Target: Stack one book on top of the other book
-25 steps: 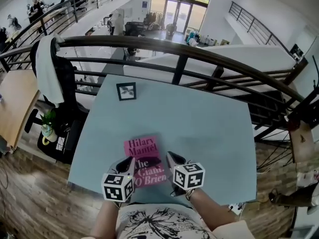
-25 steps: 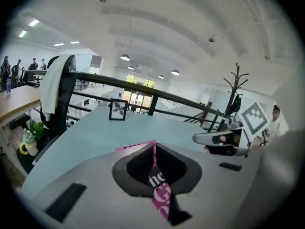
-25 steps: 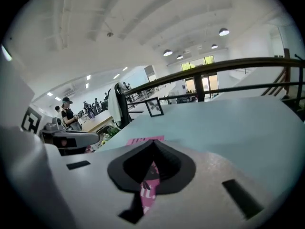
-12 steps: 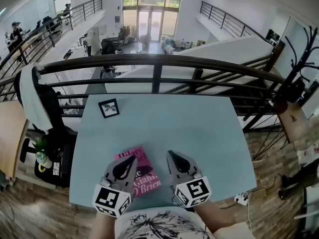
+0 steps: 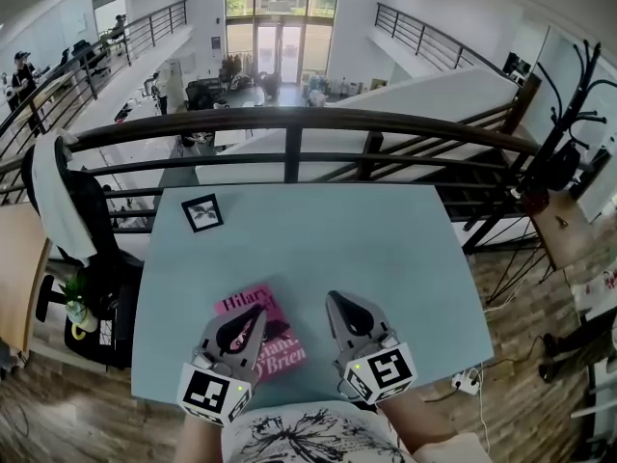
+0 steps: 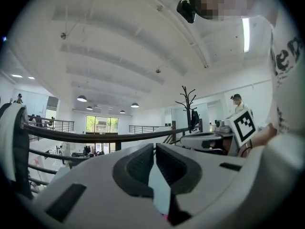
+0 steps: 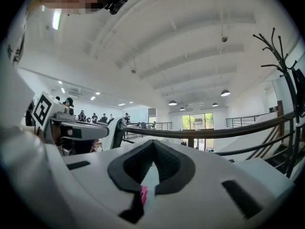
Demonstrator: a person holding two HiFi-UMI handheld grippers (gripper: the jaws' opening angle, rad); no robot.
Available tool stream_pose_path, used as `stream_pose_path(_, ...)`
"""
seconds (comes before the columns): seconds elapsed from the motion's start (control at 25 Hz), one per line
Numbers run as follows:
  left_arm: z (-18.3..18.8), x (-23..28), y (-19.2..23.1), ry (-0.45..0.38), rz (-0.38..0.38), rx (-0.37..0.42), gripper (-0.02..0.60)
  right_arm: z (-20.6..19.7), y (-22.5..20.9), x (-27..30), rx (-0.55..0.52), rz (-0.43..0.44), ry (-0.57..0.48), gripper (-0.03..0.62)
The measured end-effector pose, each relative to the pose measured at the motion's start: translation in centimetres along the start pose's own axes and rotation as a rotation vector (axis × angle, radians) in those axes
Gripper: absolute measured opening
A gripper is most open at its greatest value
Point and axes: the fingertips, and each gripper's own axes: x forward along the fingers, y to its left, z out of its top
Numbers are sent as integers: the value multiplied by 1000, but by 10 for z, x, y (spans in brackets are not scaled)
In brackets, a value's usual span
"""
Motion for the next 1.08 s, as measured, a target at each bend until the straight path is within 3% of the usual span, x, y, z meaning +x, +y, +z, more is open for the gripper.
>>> stream_pose_path(0.6, -3, -1, -5, 13, 21, 7, 20, -2, 5, -3, -35, -5, 2, -9)
stream_pose_path(0.88, -10, -2, -2, 38, 28, -14, 20, -5, 4, -2, -121, -35, 23, -9)
stream_pose_path(1.08, -13, -5, 4, 52, 60, -27, 20, -5, 4, -4, -107, -41, 23, -9)
